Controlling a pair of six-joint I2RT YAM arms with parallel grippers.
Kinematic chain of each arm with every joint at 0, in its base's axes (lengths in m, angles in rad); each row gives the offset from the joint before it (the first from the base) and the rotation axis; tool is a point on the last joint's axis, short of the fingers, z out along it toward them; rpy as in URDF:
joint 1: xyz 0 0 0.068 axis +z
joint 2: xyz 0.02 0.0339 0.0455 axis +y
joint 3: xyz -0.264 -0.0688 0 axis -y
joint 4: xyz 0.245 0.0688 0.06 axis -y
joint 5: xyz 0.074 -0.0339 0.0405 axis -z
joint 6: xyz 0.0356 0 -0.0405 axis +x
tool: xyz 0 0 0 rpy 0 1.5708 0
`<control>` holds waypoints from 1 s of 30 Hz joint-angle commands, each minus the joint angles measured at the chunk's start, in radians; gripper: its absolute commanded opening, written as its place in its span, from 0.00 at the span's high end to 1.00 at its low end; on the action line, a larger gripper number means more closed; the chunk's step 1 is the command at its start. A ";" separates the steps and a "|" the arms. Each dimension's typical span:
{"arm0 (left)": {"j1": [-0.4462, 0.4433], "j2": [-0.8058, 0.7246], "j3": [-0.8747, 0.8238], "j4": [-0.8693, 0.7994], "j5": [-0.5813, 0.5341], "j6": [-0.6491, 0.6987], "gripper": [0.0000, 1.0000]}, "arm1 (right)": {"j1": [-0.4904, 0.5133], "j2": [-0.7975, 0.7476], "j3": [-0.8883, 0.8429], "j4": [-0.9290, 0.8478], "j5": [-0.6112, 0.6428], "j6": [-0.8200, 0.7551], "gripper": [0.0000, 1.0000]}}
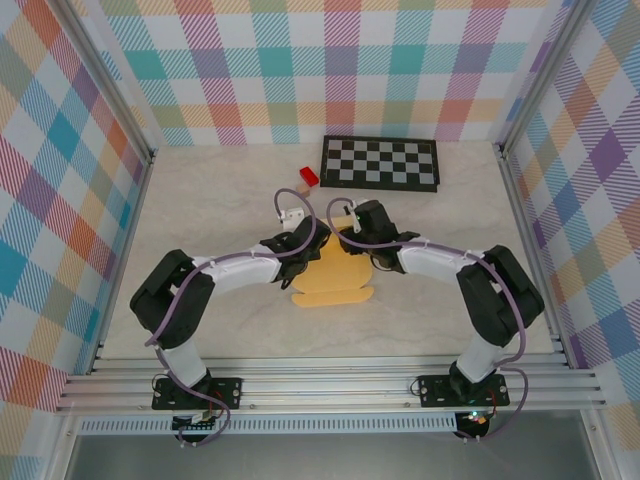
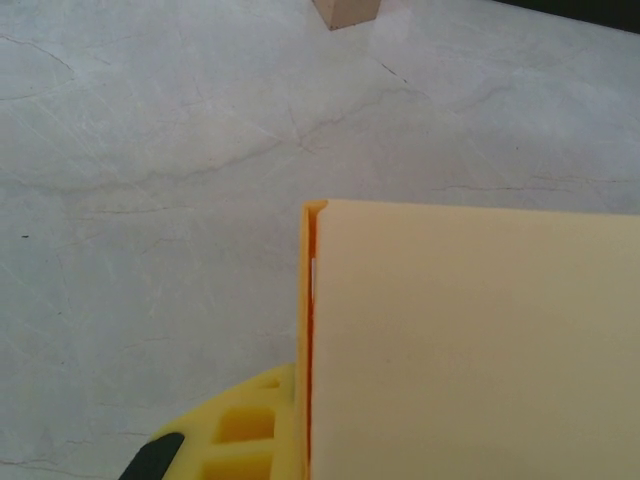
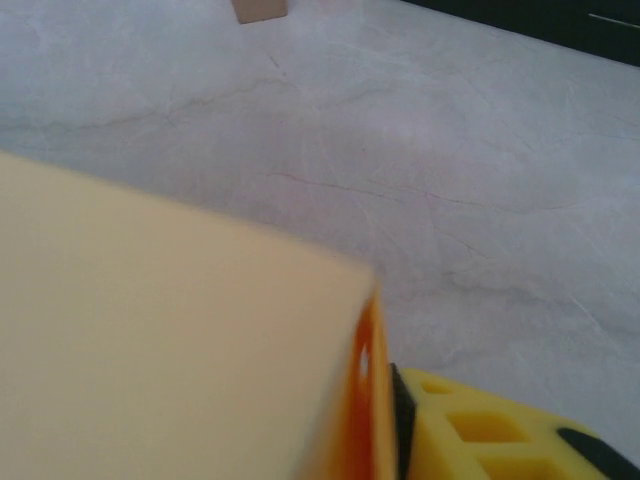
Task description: Fold the paper box
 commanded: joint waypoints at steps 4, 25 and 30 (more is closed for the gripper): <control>-0.002 0.014 0.031 -0.040 -0.072 0.014 1.00 | -0.084 -0.135 -0.098 -0.043 -0.240 -0.179 0.53; -0.002 0.010 0.023 -0.037 -0.077 0.087 1.00 | -0.296 -0.417 -0.158 -0.145 -0.597 -0.484 0.39; 0.000 -0.008 0.002 -0.017 -0.075 0.122 1.00 | -0.402 -0.344 -0.136 -0.135 -0.500 -0.478 0.43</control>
